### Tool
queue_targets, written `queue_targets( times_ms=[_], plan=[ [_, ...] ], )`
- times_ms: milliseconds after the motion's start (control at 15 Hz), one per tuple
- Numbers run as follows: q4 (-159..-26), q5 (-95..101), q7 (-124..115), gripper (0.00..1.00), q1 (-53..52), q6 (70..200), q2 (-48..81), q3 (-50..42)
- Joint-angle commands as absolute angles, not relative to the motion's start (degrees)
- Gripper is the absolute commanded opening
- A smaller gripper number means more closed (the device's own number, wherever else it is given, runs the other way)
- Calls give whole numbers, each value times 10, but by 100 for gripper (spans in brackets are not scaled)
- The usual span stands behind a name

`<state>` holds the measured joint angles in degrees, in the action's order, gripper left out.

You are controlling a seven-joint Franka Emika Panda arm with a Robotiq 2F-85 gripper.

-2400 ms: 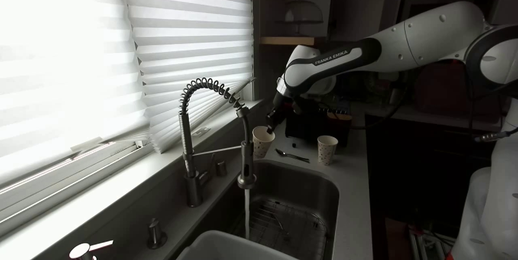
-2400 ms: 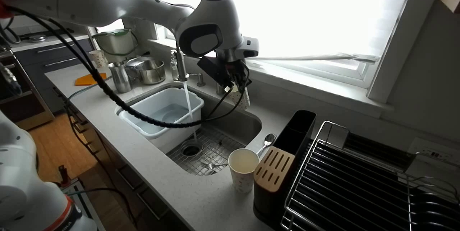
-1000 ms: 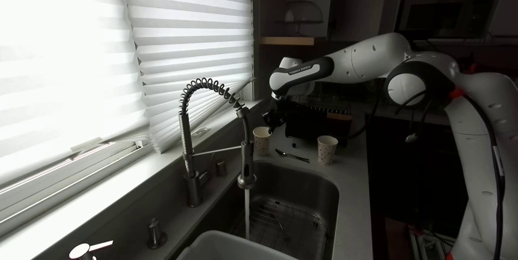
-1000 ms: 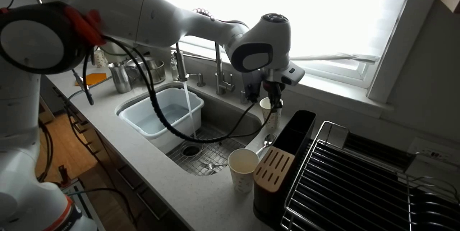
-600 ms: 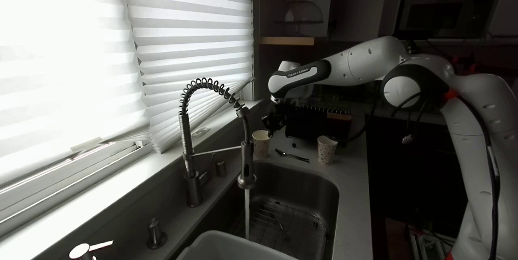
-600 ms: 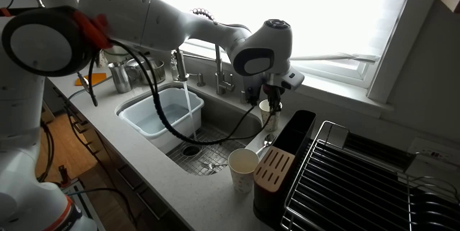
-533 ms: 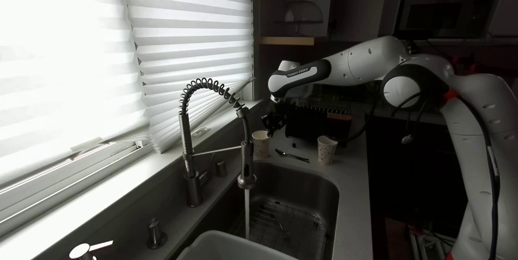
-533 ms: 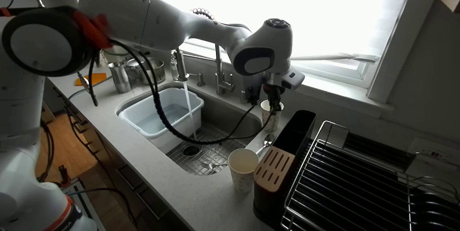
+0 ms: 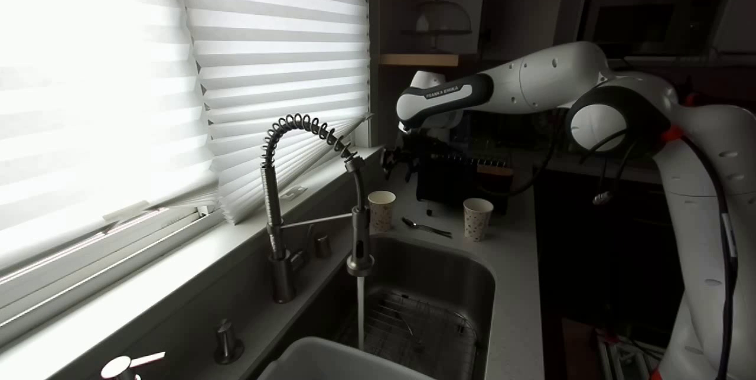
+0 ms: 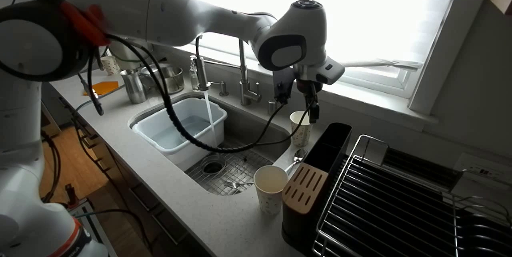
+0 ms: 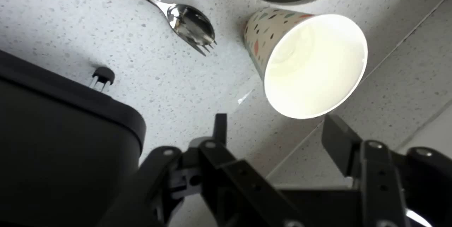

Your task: Push the faucet handle to the right then put water in both coffee cups and set them back down on the right side of the counter.

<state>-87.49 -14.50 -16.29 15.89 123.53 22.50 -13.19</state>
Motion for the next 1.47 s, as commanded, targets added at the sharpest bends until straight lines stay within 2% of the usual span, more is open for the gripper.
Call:
queue_targets(
  times_ms=[0, 400, 467, 867, 1400],
  plan=[
    [-936, -80, -239, 99, 134, 1241, 167, -156],
    [-1045, -14, -316, 100, 122, 1226, 74, -163],
    [-982, -31, -294, 100, 132, 1229, 123, -158],
    [-1025, -28, -301, 100, 131, 1228, 87, -157],
    [-1069, -30, -347, 100, 149, 1071, 26, -174]
  ],
)
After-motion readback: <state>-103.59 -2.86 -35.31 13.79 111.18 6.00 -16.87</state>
